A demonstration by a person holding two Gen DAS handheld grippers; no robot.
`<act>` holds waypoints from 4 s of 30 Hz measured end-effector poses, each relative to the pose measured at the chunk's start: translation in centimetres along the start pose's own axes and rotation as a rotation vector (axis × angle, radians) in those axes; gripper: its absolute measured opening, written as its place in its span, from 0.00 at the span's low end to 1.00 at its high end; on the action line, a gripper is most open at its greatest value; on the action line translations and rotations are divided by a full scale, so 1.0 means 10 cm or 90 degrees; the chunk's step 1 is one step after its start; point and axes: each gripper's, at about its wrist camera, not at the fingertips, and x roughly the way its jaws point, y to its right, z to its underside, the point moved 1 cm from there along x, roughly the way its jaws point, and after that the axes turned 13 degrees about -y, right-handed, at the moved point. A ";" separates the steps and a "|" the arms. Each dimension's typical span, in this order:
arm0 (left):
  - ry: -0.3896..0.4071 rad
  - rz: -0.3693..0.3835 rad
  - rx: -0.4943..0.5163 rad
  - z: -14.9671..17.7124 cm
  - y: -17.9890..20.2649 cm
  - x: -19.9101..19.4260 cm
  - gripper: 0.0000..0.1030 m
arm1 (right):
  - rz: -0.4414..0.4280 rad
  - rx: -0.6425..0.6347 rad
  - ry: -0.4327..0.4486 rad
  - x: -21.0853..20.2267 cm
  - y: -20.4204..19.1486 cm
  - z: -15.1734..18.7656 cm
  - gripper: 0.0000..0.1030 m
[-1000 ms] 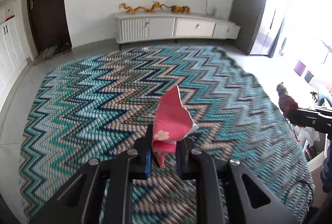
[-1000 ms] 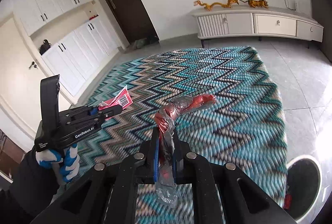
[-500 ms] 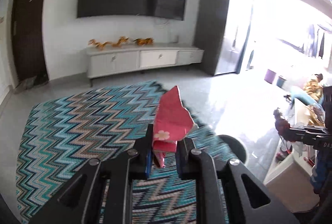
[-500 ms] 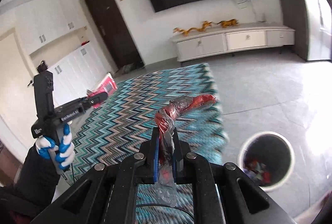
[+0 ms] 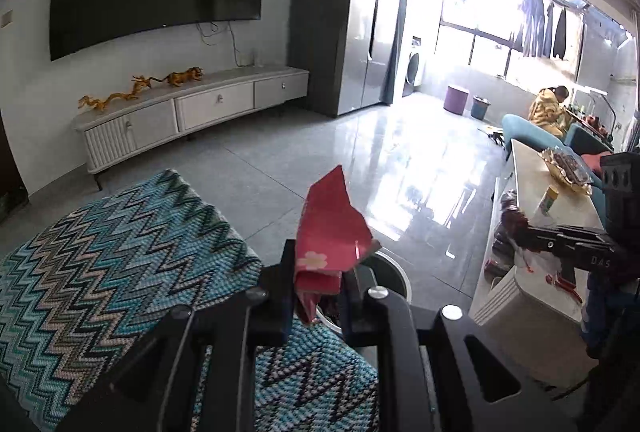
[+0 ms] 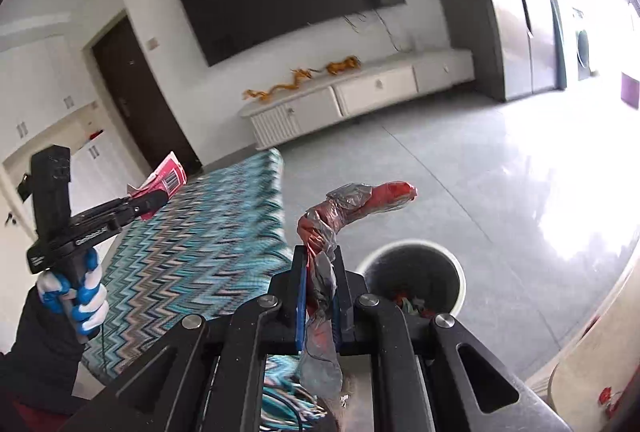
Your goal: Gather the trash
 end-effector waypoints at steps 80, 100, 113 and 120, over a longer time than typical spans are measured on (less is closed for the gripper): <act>0.142 -0.427 -0.325 1.03 -1.51 -1.76 0.89 | -0.141 -0.196 -0.014 0.82 -2.24 -0.29 0.80; 0.080 -0.434 -0.295 0.93 -1.65 -0.83 1.00 | -0.025 -0.156 0.001 1.63 -1.98 -0.50 1.00; 0.060 -0.420 -0.295 0.93 -1.65 -0.67 1.00 | 0.063 -0.131 0.009 1.77 -1.87 -0.52 1.00; 0.057 -0.417 -0.294 0.96 -1.53 -0.72 1.00 | 0.080 -0.150 0.035 1.60 -1.94 -0.44 1.00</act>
